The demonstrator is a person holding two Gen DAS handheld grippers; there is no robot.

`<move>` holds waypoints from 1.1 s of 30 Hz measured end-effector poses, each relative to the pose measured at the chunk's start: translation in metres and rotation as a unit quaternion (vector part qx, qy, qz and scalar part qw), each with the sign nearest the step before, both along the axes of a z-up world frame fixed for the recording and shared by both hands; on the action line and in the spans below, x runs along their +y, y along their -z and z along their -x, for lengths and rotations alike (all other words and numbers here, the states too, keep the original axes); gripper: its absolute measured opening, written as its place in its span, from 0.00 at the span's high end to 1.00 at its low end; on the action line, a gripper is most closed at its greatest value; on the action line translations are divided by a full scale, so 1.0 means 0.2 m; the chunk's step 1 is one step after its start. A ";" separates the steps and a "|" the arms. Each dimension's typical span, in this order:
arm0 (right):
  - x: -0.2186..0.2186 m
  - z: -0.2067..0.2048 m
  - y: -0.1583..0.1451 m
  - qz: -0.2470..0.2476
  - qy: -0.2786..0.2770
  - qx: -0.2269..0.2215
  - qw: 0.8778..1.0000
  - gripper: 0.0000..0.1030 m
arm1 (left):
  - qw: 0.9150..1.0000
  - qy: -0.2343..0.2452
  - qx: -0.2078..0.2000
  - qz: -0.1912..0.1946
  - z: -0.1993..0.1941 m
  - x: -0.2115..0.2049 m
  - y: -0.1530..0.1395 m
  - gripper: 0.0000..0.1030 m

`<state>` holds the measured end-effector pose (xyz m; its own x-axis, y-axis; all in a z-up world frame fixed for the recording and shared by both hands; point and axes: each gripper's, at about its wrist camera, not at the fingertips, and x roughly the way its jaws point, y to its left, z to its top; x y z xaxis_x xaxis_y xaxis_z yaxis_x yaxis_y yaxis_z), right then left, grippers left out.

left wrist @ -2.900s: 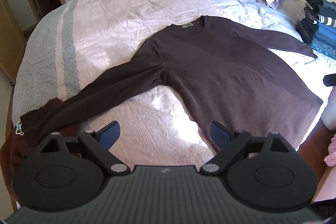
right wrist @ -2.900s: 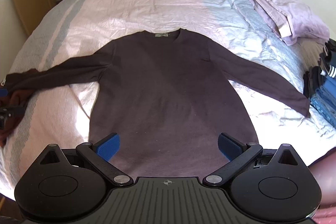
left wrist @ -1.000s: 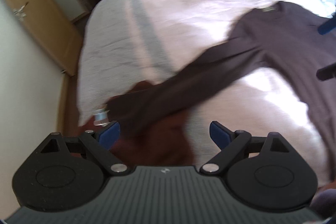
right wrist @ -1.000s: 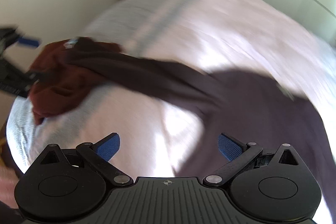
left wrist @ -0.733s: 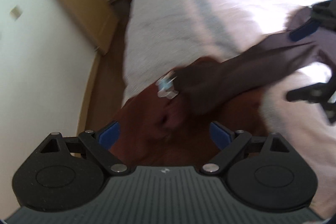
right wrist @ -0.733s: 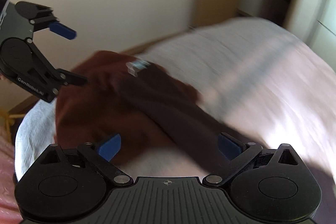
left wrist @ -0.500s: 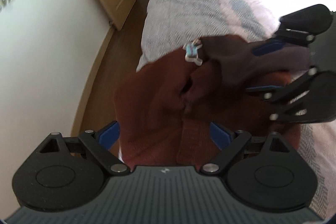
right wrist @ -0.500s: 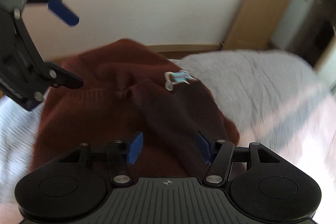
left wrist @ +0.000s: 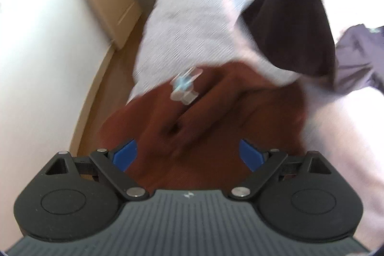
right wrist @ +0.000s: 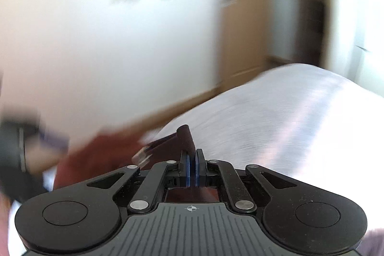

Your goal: Fold clothes

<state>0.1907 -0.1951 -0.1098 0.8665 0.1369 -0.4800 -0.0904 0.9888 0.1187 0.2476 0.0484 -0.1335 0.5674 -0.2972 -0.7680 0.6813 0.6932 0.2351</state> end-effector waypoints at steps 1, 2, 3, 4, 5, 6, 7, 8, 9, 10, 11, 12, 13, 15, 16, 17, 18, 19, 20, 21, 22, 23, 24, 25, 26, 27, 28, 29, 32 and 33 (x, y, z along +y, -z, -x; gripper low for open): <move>-0.17 0.08 -0.07 -0.013 0.040 -0.021 0.999 0.97 | 1.000 0.019 -0.003 0.006 0.02 -0.08 -0.01 0.12; -0.34 0.19 -0.14 -0.021 0.082 -0.044 0.995 0.97 | 0.999 0.039 -0.005 0.013 0.05 -0.16 -0.03 0.13; -0.50 0.32 -0.21 -0.021 0.128 -0.069 0.989 0.97 | 0.998 0.061 -0.008 0.020 0.09 -0.25 -0.04 0.13; -0.67 0.46 -0.28 -0.021 0.174 -0.093 0.980 0.97 | 0.996 0.081 -0.009 0.027 0.13 -0.35 -0.05 0.13; -0.82 0.61 -0.33 -0.017 0.220 -0.114 0.969 0.97 | 0.994 0.101 -0.009 0.033 0.18 -0.44 -0.06 0.13; -0.95 0.79 -0.35 -0.008 0.268 -0.127 0.955 0.97 | 0.992 0.120 -0.008 0.038 0.23 -0.53 -0.06 0.13; -1.07 0.97 -0.34 -0.001 0.314 -0.132 0.940 0.97 | 0.990 0.135 -0.006 0.041 0.29 -0.61 -0.06 0.13; -1.18 1.12 -0.28 0.000 0.353 -0.128 0.927 0.97 | 0.988 0.148 -0.004 0.044 0.35 -0.70 -0.05 0.13; -1.30 1.25 -0.18 -0.013 0.387 -0.110 0.915 0.97 | 0.986 0.160 0.000 0.046 0.42 -0.79 -0.05 0.13; -1.43 1.37 -0.04 -0.037 0.419 -0.083 0.903 0.97 | 0.984 0.171 0.004 0.047 0.49 -0.87 -0.04 0.13; -1.56 1.47 0.11 -0.062 0.446 -0.055 0.891 0.97 | 0.982 0.181 0.006 0.045 0.56 -0.94 -0.03 0.13; -1.67 1.55 0.27 -0.086 0.465 -0.026 0.881 0.97 | 0.981 0.191 0.009 0.040 0.63 -1.01 -0.01 0.13; -1.76 1.62 0.42 -0.107 0.477 0.001 0.873 0.97 | 0.979 0.199 0.010 0.033 0.71 -1.08 0.00 0.13; -1.89 1.71 0.65 -0.141 0.481 0.043 0.864 0.97 | 0.977 0.211 0.014 0.014 0.84 -1.20 0.04 0.13; -1.94 1.74 0.74 -0.157 0.477 0.059 0.863 0.97 | 0.977 0.214 0.017 0.005 0.91 -1.25 0.06 0.13; -1.98 1.77 0.79 -0.170 0.468 0.067 0.865 0.97 | 0.976 0.216 0.021 -0.003 0.96 -1.31 0.08 0.13; -2.01 1.80 0.83 -0.179 0.457 0.073 0.868 0.97 | 0.976 0.217 0.025 -0.011 1.00 -1.36 0.10 0.13; -2.03 1.84 0.85 -0.189 0.444 0.076 0.872 0.97 | 0.975 0.218 0.028 -0.018 1.04 -1.40 0.11 0.13; -2.06 1.88 0.84 -0.199 0.433 0.069 0.876 0.97 | 0.975 0.220 0.029 -0.024 1.09 -1.45 0.13 0.13; -2.08 1.91 0.81 -0.204 0.424 0.056 0.881 0.97 | 0.974 0.223 0.030 -0.030 1.13 -1.50 0.14 0.13; -2.10 1.95 0.78 -0.209 0.414 0.042 0.885 0.97 | 0.973 0.225 0.032 -0.034 1.16 -1.54 0.15 0.13; -2.11 1.98 0.75 -0.208 0.405 0.025 0.890 0.97 | 0.972 0.229 0.033 -0.036 1.19 -1.57 0.15 0.13; -2.11 2.01 0.70 -0.199 0.396 0.003 0.896 0.97 | 0.971 0.233 0.033 -0.039 1.20 -1.61 0.16 0.13; -2.10 2.04 0.68 -0.188 0.391 -0.014 0.901 0.97 | 0.970 0.238 0.032 -0.042 1.21 -1.65 0.17 0.13; -2.11 2.08 0.70 -0.181 0.393 -0.016 0.901 0.97 | 0.968 0.244 0.032 -0.046 1.22 -1.69 0.18 0.13; -2.14 2.11 0.76 -0.188 0.402 0.001 0.896 0.97 | 0.966 0.251 0.032 -0.050 1.22 -1.73 0.19 0.13; -2.17 2.14 0.85 -0.207 0.414 0.029 0.886 0.97 | 0.964 0.257 0.032 -0.053 1.23 -1.77 0.21 0.13; -2.21 2.16 0.93 -0.229 0.425 0.056 0.874 0.97 | 0.962 0.265 0.033 -0.058 1.24 -1.80 0.22 0.13; -2.26 2.22 1.07 -0.274 0.439 0.102 0.849 0.95 | 0.953 0.291 0.038 -0.070 1.24 -1.90 0.26 0.13; -2.27 2.24 1.08 -0.277 0.441 0.104 0.848 0.93 | 0.950 0.300 0.040 -0.073 1.24 -1.94 0.28 0.13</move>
